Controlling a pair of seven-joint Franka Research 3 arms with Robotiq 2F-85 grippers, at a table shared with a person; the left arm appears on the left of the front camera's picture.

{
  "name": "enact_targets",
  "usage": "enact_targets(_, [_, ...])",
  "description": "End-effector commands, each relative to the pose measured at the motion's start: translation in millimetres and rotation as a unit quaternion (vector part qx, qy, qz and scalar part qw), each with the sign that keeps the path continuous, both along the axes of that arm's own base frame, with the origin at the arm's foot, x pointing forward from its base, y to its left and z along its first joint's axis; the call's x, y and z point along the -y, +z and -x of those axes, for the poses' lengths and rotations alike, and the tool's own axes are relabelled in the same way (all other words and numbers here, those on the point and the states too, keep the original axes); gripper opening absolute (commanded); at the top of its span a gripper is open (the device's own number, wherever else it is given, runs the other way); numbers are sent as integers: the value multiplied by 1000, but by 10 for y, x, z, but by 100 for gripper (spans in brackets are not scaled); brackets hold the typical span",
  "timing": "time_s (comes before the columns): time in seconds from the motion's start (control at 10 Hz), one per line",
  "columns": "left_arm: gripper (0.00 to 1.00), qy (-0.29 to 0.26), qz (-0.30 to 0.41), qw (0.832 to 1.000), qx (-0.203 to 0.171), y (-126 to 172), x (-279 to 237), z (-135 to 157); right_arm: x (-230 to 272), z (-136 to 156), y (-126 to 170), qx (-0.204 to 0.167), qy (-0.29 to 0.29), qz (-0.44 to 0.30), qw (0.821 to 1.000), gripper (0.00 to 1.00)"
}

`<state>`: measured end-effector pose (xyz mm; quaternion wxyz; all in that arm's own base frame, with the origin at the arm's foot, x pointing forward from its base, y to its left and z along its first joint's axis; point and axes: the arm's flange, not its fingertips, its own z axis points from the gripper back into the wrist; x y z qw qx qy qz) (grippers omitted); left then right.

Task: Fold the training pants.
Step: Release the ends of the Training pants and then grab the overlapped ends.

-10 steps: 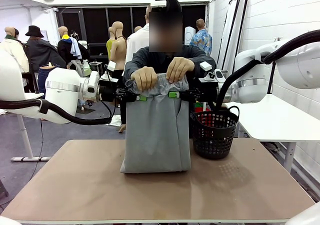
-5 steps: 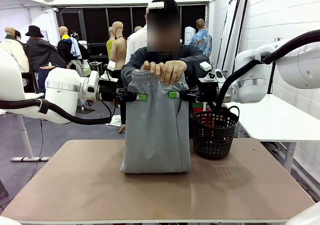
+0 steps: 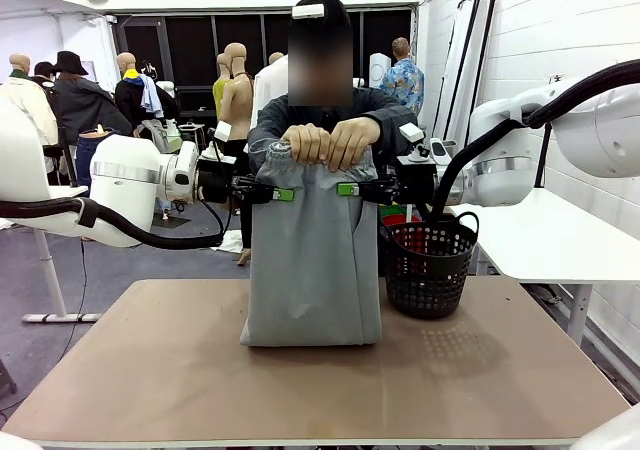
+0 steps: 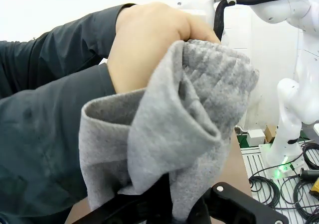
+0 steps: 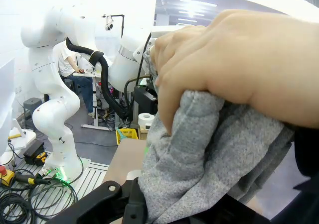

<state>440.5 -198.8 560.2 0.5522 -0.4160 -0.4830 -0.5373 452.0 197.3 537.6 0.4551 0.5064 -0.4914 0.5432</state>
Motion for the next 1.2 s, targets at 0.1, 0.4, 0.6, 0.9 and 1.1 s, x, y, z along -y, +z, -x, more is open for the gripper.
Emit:
enact_targets(0.1, [0, 5, 10, 1000, 0, 7, -14, 24, -6, 13, 10, 4, 3, -3, 1000, 0])
enact_targets(0.4, [0, 5, 10, 1000, 0, 7, -14, 24, -6, 13, 10, 4, 3, -3, 1000, 0])
enact_targets(0.6, [0, 5, 10, 1000, 0, 7, -14, 24, -6, 13, 10, 4, 3, -3, 1000, 0])
enact_targets(0.9, [0, 5, 10, 1000, 0, 7, -14, 24, -6, 13, 10, 4, 3, -3, 1000, 0])
enact_targets(1.1, [0, 5, 10, 1000, 0, 7, -14, 24, -6, 13, 10, 4, 3, -3, 1000, 0])
